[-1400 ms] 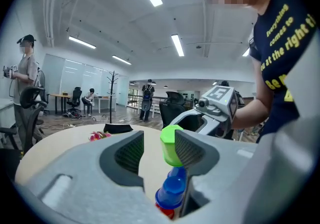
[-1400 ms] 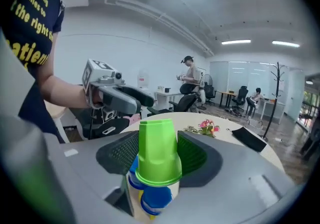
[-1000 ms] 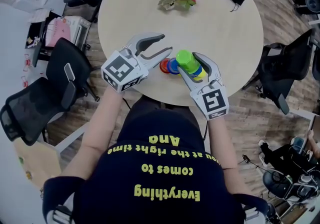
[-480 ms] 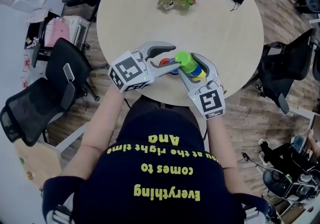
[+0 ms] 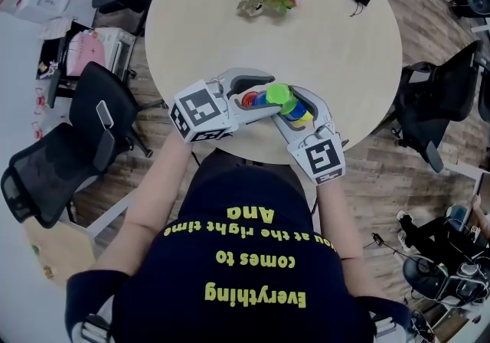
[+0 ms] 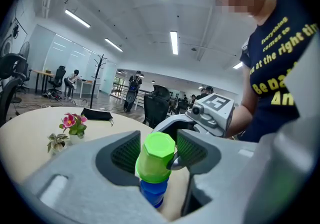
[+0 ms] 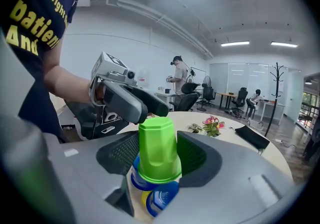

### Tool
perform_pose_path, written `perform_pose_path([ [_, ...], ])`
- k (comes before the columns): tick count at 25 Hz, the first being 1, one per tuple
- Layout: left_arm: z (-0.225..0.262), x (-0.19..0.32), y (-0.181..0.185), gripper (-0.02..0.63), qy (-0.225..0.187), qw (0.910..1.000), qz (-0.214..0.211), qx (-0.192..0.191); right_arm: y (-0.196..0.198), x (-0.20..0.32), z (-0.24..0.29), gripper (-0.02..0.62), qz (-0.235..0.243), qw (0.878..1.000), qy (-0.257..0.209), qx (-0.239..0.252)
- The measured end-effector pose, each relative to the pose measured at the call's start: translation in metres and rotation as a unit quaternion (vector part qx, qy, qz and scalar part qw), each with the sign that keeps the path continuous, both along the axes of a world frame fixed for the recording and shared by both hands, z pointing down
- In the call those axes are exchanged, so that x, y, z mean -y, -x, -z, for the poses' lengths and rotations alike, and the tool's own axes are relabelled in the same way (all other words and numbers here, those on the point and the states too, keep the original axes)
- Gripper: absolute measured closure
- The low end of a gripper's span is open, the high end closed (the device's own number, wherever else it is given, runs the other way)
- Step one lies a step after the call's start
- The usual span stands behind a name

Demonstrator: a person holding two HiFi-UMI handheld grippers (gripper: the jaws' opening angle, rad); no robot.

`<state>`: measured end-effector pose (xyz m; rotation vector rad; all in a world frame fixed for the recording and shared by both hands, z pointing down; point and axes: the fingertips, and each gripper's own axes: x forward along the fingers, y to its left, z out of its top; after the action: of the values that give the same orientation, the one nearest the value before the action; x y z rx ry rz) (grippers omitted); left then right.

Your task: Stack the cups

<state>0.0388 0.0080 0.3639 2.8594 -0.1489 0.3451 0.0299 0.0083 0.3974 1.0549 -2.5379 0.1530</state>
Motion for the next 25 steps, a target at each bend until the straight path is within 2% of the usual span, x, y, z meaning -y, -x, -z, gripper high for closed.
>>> perform_pose_path([
  [11, 0.006, -0.006, -0.012, 0.374, -0.001, 0.9997, -0.021, -0.011, -0.006, -0.005, -0.004, 0.348, -0.003, 0.999, 0.028, 0.020],
  [18, 0.008, 0.009, -0.005, 0.374, -0.015, 0.9998, 0.005, -0.011, -0.010, -0.008, -0.011, 0.347, -0.006, 0.999, 0.048, 0.022],
  [25, 0.011, 0.025, 0.005, 0.374, -0.022, 0.9990, 0.034, -0.016, -0.016, -0.011, -0.010, 0.354, -0.008, 0.999, 0.049, 0.021],
])
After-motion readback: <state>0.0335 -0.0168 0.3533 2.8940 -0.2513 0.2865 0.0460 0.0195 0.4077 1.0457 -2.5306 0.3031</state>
